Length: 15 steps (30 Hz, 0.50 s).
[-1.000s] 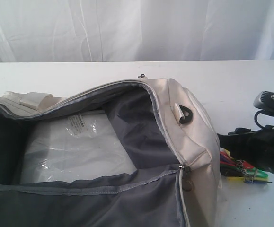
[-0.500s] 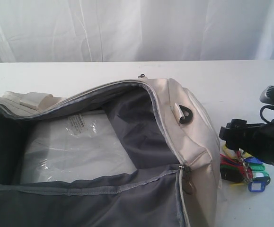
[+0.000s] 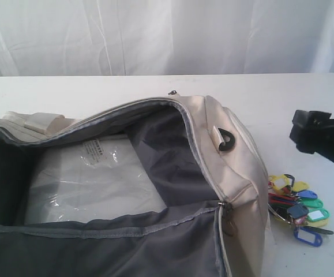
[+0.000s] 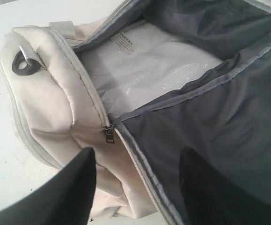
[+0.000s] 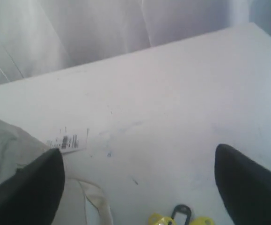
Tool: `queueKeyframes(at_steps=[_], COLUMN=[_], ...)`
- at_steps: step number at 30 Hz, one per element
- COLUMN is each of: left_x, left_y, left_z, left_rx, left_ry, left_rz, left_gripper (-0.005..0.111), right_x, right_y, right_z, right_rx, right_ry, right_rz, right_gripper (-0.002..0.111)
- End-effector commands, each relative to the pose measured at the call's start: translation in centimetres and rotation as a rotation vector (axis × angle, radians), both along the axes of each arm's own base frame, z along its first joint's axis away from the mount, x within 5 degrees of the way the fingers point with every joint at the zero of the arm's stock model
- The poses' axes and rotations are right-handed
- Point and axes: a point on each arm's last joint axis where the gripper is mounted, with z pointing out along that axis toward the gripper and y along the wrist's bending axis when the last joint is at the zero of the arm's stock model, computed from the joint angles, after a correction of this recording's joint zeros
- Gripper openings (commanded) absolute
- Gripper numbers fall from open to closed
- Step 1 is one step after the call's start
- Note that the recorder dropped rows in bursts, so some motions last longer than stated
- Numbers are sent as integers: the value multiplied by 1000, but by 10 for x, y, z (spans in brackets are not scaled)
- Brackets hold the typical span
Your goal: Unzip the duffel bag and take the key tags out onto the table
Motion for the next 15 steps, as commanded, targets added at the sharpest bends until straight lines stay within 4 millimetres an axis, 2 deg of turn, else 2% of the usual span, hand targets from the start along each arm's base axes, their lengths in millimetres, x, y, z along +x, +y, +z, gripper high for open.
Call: queueKeyframes(at_steps=[1, 4, 6, 11, 15], left_x=[-2, -2, -2, -2, -2], left_y=[0, 0, 0, 0, 0], left_z=[-2, -2, -1, -1, -1], left_rx=[-3, -4, -5, -6, -5], left_ry=[15, 13, 11, 9, 9], left_rz=[-6, -6, -6, -5, -6], left_gripper=[57, 57, 57, 57, 51], right_x=[-16, -31, -44, -73, -95], right_y=[-10, -19, -23, -27, -33], right_z=[29, 47, 56, 70, 78], right_rx=[46, 87, 48, -90, -82], right_ry=[-143, -242, -303, -426, -511], right_rz=[1, 10, 52, 200, 257], right_gripper=[81, 81, 81, 80, 73])
